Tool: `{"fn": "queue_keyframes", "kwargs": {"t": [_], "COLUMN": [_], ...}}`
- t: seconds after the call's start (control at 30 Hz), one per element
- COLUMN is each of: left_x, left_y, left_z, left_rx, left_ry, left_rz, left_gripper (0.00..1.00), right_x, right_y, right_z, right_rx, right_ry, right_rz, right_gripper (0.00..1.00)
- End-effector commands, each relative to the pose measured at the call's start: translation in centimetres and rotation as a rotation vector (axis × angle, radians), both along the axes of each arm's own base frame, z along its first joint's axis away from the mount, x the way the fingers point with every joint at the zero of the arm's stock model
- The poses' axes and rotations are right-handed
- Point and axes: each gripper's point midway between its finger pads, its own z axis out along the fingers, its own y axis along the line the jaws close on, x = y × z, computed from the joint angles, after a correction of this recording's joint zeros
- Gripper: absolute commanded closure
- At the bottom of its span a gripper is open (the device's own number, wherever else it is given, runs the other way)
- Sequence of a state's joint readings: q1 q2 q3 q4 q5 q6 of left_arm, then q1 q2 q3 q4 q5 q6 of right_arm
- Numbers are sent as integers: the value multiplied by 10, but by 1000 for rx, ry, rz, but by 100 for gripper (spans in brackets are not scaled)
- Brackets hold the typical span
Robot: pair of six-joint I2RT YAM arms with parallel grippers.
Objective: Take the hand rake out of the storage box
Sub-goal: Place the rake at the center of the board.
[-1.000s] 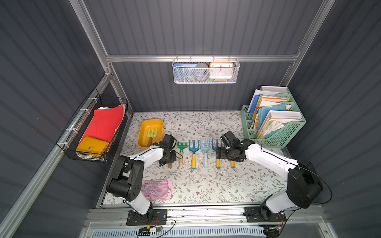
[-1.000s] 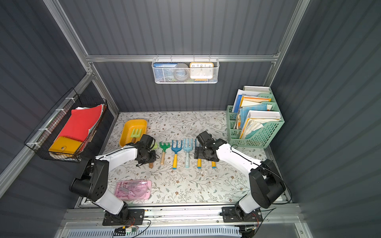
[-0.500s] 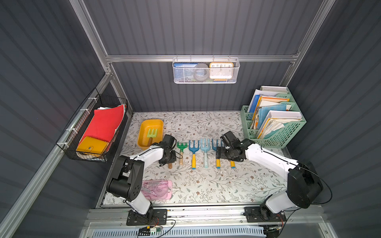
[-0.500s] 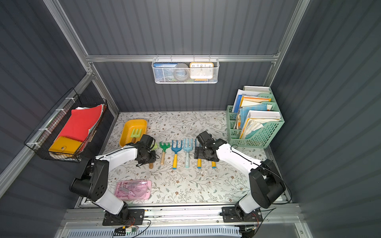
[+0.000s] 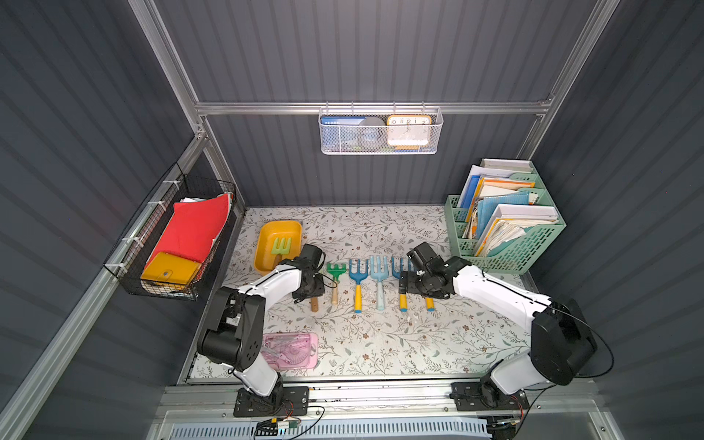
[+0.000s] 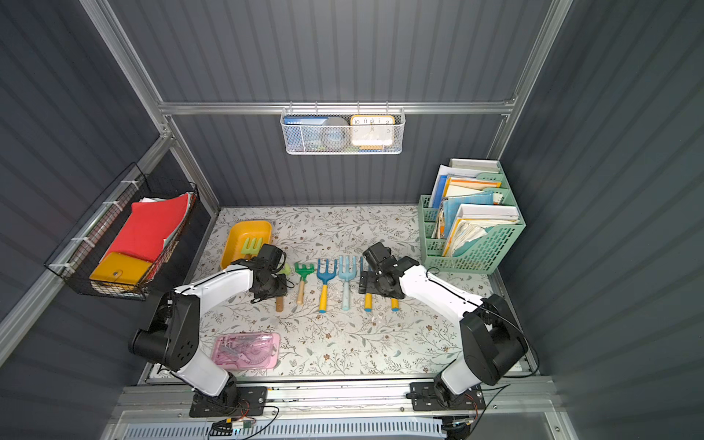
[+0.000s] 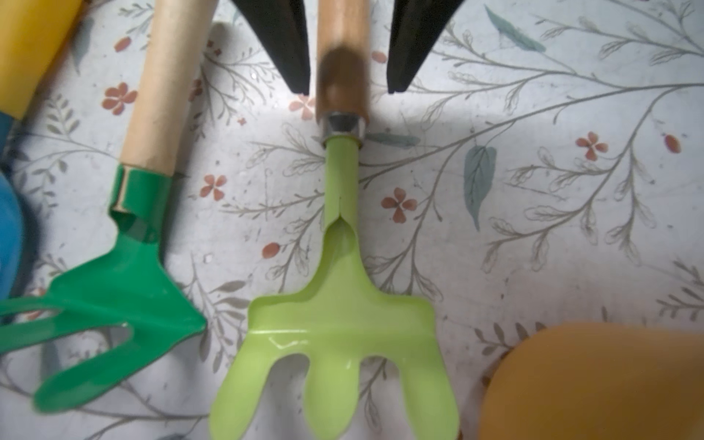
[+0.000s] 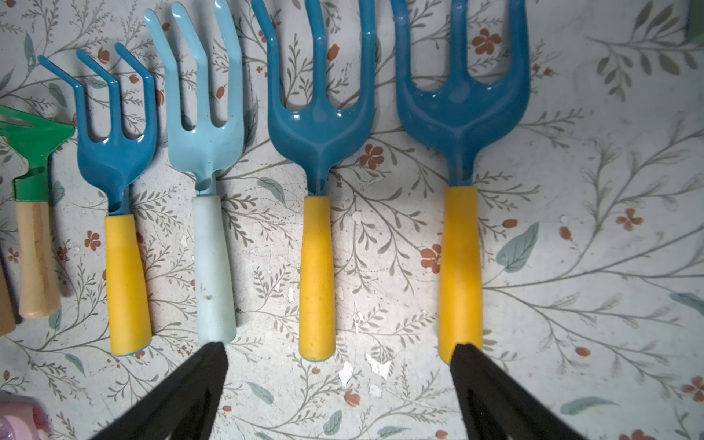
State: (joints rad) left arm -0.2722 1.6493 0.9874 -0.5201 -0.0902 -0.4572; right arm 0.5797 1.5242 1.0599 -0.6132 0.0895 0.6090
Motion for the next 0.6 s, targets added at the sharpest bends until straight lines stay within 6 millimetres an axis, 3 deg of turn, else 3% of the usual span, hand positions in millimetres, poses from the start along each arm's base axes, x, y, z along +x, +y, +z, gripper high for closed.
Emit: {"fn": "queue_keyframes", "kwargs": {"t": [0.0,0.13,0.3,0.57], "left_x": [-4,-3,-1,10], "left_y": [3,1,3,0], "left_z": [-6,-11,-17,-9], "left_rx": [22,12,18,-13], "left_ry": [45,63,76,51], "left_rz": [-33,-44,-40,-99], "left_gripper": [63,64,73,82], "right_x": [-4,-4,-4,-4], "right_y": [-1,0,-1,0], "right_z": [2,1,1,-2], "right_rx": [0,3,1,0], "right_ry": [-3,0,-3,5], "right_rz": [3,4,4,7], "right_gripper": [4,4,4,4]}}
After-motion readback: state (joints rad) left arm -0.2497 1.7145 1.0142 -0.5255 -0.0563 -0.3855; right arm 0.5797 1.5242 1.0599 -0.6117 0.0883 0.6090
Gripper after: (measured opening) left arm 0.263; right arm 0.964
